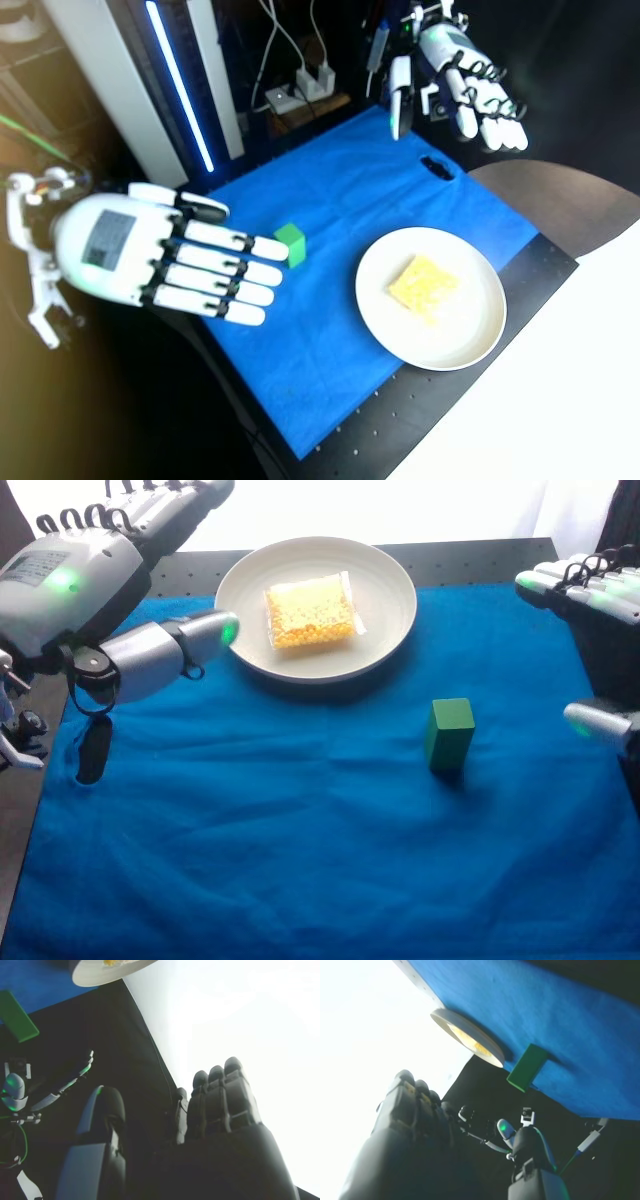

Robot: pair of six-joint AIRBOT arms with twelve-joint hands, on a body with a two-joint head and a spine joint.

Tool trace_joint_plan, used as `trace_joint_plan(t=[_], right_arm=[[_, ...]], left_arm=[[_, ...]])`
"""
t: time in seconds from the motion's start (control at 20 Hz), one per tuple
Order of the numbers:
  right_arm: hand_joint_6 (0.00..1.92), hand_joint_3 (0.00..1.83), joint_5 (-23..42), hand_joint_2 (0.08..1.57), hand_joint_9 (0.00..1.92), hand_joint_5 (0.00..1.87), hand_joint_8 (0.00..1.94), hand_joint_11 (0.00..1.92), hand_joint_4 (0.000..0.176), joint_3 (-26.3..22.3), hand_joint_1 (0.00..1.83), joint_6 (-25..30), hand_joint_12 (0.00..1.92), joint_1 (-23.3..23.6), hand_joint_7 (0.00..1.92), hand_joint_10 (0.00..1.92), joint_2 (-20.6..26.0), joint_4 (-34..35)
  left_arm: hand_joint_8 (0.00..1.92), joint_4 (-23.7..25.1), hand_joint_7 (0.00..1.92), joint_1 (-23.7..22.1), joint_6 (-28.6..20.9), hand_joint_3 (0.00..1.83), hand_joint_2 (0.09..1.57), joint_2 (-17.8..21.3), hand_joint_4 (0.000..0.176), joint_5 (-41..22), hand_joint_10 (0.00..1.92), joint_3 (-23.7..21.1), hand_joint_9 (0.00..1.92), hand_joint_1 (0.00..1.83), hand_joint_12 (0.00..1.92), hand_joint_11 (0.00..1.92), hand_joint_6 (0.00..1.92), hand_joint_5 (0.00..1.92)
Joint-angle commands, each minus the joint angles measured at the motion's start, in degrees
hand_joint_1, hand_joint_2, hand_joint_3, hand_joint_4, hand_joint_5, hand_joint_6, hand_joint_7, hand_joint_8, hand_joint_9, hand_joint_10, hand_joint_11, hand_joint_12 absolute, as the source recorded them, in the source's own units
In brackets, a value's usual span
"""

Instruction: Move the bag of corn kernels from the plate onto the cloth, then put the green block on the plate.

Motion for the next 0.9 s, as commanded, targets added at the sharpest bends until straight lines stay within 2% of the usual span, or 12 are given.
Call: trace_joint_plan(t=[0.0,0.1,0.25,0.35,0.45,0.5,0.55,0.6,0.65,0.75,0.8,0.85], right_arm=[[0.0,0.07,7.5,1.34,0.0,0.0,0.0,0.0,0.0,0.2,0.6,0.1,0.0,0.7,0.0,0.0,0.3,1.2],[0.0,0.06,7.9,1.36,0.0,0.0,0.0,0.0,0.0,0.2,0.54,0.1,0.0,0.7,0.0,0.0,0.3,1.3],[0.0,0.05,8.3,1.36,0.0,0.0,0.0,0.0,0.0,0.4,0.56,0.1,0.0,0.7,0.0,0.0,-0.2,1.8],[0.0,0.04,8.5,1.36,0.0,0.0,0.0,0.0,0.0,0.4,0.57,0.1,0.0,0.7,0.0,0.0,-0.3,1.8],[0.0,0.03,8.5,1.36,0.0,0.0,0.0,0.0,0.0,0.4,0.6,0.1,0.0,0.7,0.0,0.0,-0.7,1.8],[0.0,0.03,8.5,1.36,0.0,0.0,0.0,0.0,0.0,0.5,0.61,0.1,0.0,0.7,0.0,0.0,-1.0,1.8],[0.0,0.03,8.8,1.36,0.0,0.0,0.0,0.0,0.0,0.4,0.61,0.1,0.0,0.7,0.0,0.0,-1.1,1.8],[0.0,0.03,8.9,1.37,0.0,0.0,0.0,0.0,0.0,0.4,0.6,0.1,0.0,0.7,0.0,0.0,-1.2,1.8],[0.0,0.03,8.9,1.37,0.0,0.0,0.0,0.0,0.0,0.4,0.57,0.1,0.0,0.7,0.0,0.0,-1.3,1.8],[0.0,0.03,9.2,1.38,0.0,0.0,0.0,0.0,0.0,0.2,0.54,0.1,0.0,0.7,0.0,0.0,-1.4,1.8],[0.0,0.03,9.4,1.38,0.0,0.0,0.0,0.0,0.0,0.2,0.55,0.1,0.0,0.7,0.0,0.0,-1.5,1.8],[0.0,0.02,9.7,1.38,0.0,0.0,0.0,0.0,0.0,0.1,0.55,0.1,0.0,0.7,0.0,0.0,-1.8,1.8]], left_arm=[[0.0,1.1,0.0,-1.2,0.0,0.03,1.42,-0.6,0.0,-6.1,0.0,0.5,0.0,0.41,0.0,0.0,0.0,0.0],[0.0,1.6,0.0,-2.4,0.2,0.02,1.42,-1.4,0.0,-4.4,0.0,1.3,0.0,0.44,0.0,0.0,0.0,0.0],[0.0,2.1,0.0,-4.0,0.3,0.0,1.42,-3.3,0.0,-0.6,0.0,3.2,0.0,0.55,0.0,0.0,0.01,0.01],[0.0,1.5,0.0,-6.0,0.7,0.0,1.37,-4.9,0.0,3.5,0.0,5.3,0.0,0.45,0.01,0.02,0.01,0.02],[0.0,1.6,0.0,-8.2,0.7,0.0,1.3,-7.3,0.036,9.4,0.0,8.4,0.0,0.49,0.0,0.0,0.01,0.03],[0.0,1.6,0.0,-9.3,0.7,0.0,1.29,-8.4,0.064,11.9,0.0,10.0,0.0,0.53,0.01,0.02,0.01,0.03],[0.0,0.8,0.0,-10.3,1.0,0.0,1.27,-9.6,0.064,13.7,0.0,11.4,0.0,0.54,0.0,0.0,0.01,0.03],[0.0,0.1,0.0,-11.4,1.1,0.0,1.26,-11.0,0.075,15.6,0.0,13.2,0.0,0.54,0.01,0.02,0.01,0.04],[0.0,0.2,0.01,-12.7,1.5,0.0,1.24,-12.2,0.066,18.1,0.0,14.6,0.0,0.54,0.03,0.05,0.02,0.06],[0.02,-1.5,0.1,-15.9,5.2,0.0,1.18,-15.3,0.033,23.9,0.07,18.1,0.09,0.59,0.94,0.0,0.05,0.12],[0.01,-2.6,0.11,-16.8,6.3,0.0,1.16,-16.6,0.038,25.9,0.08,19.6,0.07,0.64,0.98,0.0,0.06,0.13],[0.01,-3.6,0.14,-17.7,7.3,0.0,1.17,-18.6,0.015,28.8,0.09,22.0,0.1,0.69,0.94,0.0,0.06,0.16]])
